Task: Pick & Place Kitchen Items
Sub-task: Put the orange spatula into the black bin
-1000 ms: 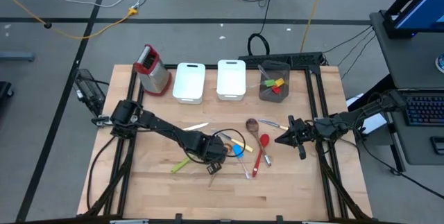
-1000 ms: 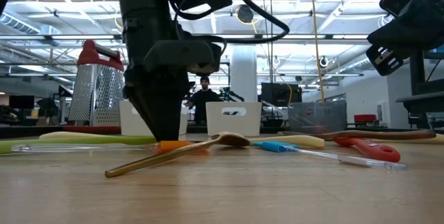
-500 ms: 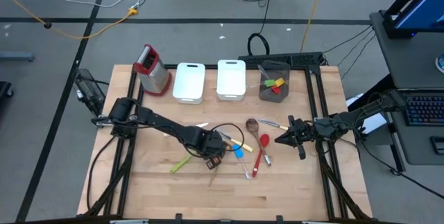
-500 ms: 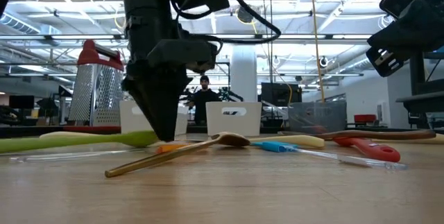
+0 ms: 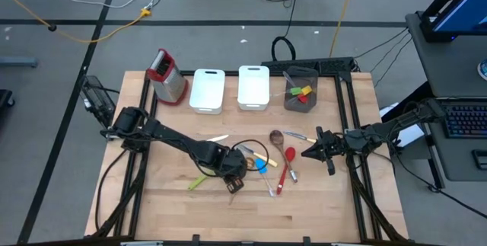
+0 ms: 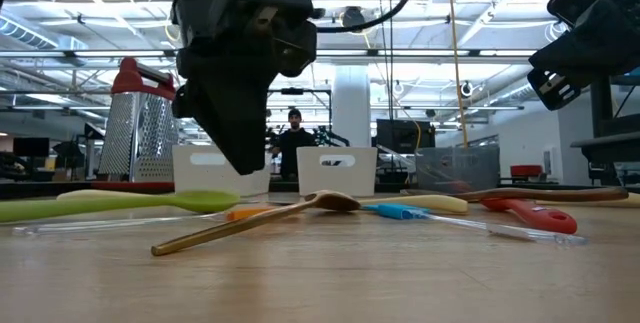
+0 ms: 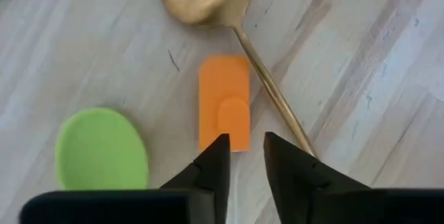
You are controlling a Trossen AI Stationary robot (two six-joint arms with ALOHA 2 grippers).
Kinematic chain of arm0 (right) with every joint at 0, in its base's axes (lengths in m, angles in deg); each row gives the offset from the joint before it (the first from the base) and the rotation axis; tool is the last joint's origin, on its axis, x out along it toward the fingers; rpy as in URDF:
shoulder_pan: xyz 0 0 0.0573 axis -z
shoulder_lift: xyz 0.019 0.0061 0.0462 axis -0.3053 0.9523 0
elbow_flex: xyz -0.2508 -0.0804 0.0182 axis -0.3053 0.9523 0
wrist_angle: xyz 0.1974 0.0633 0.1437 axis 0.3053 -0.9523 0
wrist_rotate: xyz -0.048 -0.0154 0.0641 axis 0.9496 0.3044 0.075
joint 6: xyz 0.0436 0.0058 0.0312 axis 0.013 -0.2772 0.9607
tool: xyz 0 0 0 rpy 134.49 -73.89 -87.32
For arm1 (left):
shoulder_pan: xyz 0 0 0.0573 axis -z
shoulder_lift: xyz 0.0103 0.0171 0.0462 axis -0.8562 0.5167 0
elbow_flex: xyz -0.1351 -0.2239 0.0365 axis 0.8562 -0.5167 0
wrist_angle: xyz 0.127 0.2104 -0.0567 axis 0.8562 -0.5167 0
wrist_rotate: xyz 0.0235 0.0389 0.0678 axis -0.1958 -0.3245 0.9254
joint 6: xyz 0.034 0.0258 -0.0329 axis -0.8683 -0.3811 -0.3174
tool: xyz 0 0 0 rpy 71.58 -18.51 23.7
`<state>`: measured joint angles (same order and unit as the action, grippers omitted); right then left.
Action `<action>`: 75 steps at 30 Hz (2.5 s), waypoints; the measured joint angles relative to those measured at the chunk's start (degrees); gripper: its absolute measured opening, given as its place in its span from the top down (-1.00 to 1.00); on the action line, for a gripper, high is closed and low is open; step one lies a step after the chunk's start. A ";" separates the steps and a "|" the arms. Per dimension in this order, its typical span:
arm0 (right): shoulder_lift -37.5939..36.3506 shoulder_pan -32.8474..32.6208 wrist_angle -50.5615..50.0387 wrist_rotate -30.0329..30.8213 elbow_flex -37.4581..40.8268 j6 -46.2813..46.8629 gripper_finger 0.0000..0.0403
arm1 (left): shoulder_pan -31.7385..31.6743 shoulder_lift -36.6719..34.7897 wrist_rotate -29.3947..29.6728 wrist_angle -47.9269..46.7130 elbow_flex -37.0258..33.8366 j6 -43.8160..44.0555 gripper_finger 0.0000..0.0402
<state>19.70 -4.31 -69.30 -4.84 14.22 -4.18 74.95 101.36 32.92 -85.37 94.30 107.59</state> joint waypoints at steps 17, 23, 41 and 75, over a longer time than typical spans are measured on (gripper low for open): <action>0.00 0.00 0.03 0.00 0.00 -0.01 1.00 | 1.33 0.27 3.17 1.68 0.07 0.41 -0.41; 0.02 0.00 0.08 0.00 0.00 0.36 1.00 | 1.45 1.49 3.26 0.88 0.13 -0.22 -0.37; 0.13 0.00 1.33 -0.02 0.00 0.83 1.00 | 1.06 8.47 0.93 0.25 0.51 -1.74 -0.34; 0.15 0.00 1.35 0.00 0.00 1.73 1.00 | 1.28 10.30 6.74 0.07 0.44 -1.03 0.56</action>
<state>19.86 -4.31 -67.95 -4.84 14.22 -2.45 76.23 111.67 39.66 -85.30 94.74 106.56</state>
